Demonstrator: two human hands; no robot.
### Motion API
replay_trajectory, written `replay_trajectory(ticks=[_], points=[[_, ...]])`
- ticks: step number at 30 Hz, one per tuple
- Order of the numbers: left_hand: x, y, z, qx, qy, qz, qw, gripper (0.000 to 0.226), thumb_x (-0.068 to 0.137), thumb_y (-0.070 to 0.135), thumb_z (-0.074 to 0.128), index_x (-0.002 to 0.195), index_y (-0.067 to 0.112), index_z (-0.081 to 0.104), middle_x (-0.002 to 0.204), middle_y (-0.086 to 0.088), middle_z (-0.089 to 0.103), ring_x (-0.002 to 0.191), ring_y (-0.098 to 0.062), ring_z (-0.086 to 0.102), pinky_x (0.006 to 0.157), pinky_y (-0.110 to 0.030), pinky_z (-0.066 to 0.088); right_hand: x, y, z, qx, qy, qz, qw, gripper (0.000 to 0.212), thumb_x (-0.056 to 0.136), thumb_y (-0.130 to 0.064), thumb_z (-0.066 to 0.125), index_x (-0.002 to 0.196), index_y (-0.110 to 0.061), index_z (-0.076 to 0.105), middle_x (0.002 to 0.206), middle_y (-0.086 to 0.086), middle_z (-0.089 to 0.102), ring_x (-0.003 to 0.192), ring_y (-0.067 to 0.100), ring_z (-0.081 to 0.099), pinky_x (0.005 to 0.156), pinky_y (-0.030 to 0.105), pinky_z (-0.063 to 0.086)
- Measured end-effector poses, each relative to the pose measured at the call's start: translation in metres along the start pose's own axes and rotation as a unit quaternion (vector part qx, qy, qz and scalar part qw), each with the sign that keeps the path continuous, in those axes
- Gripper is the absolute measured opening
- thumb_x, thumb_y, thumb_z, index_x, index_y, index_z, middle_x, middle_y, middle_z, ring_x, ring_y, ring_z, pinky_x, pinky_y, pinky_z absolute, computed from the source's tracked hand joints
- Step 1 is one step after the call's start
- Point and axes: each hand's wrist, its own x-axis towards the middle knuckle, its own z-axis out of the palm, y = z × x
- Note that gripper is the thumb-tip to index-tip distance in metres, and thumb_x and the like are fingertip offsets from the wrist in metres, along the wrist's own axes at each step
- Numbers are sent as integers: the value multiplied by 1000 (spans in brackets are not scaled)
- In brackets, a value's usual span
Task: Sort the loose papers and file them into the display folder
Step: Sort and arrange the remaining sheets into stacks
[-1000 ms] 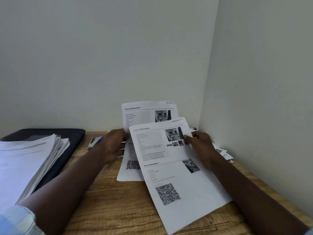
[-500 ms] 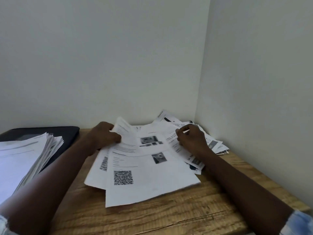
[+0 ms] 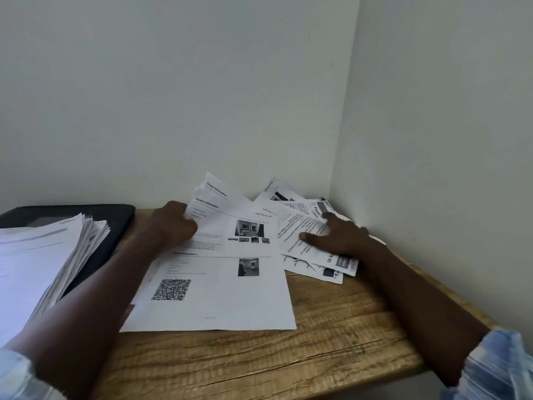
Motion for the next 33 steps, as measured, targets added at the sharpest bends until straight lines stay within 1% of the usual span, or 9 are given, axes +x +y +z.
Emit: replay_trajectory(ticks=[5, 9, 11, 14, 17, 21, 25, 29, 33], points=[[-5, 2, -2, -12, 18, -12, 1000, 40, 58, 34, 41, 88, 13, 57, 94, -14, 64, 94, -36, 59, 81, -38, 47, -2, -13, 3, -19, 68, -100, 992, 75, 87, -77, 53, 150, -39, 41, 154, -10, 49, 145, 20, 41, 121, 50, 24], [-3, 3, -10, -1, 52, -26, 998, 50, 57, 38, 41, 95, 12, 62, 102, -16, 68, 98, -39, 62, 90, -43, 54, -19, -33, 9, 53, 36, -192, 979, 89, 63, -99, 49, 135, -47, 56, 147, -21, 53, 138, 7, 45, 117, 40, 35], [-7, 5, -17, 0, 83, -39, 996, 54, 59, 39, 44, 102, 13, 62, 106, -15, 67, 102, -40, 62, 94, -47, 54, -20, -38, 13, 20, -2, -188, 982, 84, 69, -93, 54, 138, -45, 54, 148, -17, 52, 135, 9, 47, 114, 39, 38], [-18, 8, -21, 29, 127, -45, 990, 52, 76, 34, 59, 125, 15, 54, 120, -18, 64, 114, -42, 60, 95, -46, 50, -15, -33, 10, 2, 47, -171, 984, 67, 87, -72, 60, 142, -35, 53, 146, -7, 56, 133, 16, 52, 108, 33, 41], [-20, 0, -16, 57, 147, -45, 986, 60, 85, 19, 65, 139, 14, 39, 120, -23, 63, 116, -46, 58, 87, -44, 45, -17, -26, 6, -18, 67, -154, 986, 66, 86, -78, 53, 134, -34, 59, 137, -6, 62, 129, 19, 55, 103, 34, 43], [-25, -5, -17, 84, 179, -22, 980, 70, 83, 12, 60, 148, 17, 31, 115, -23, 64, 114, -47, 59, 80, -41, 39, -29, -42, -1, -77, 97, -98, 987, 89, 72, -101, 16, 80, -25, 62, 103, 3, 69, 103, 29, 64, 95, 45, 48], [-25, -5, -11, 78, 188, -7, 979, 67, 83, 15, 57, 146, 21, 35, 111, -20, 65, 110, -44, 61, 80, -40, 43, -21, -62, -12, -157, 190, -58, 967, 72, 97, -76, 21, 96, -18, 64, 104, 7, 68, 102, 30, 65, 99, 45, 41], [-11, -8, 0, -6, 187, 56, 981, 56, 90, 15, 53, 143, 27, 39, 102, -19, 66, 102, -41, 61, 85, -41, 49, 36, -78, -18, 5, 114, -53, 992, 49, 84, -61, 56, 99, -16, 69, 103, 9, 72, 99, 31, 68, 89, 38, 54], [1, -9, 17, 5, 188, 114, 975, 48, 95, 16, 52, 139, 30, 44, 99, -18, 69, 100, -40, 61, 85, -40, 44, 94, -96, -18, 156, 92, -26, 983, 28, 78, -34, 66, 81, -8, 74, 70, 9, 76, 70, 27, 76, 73, 41, 65]])
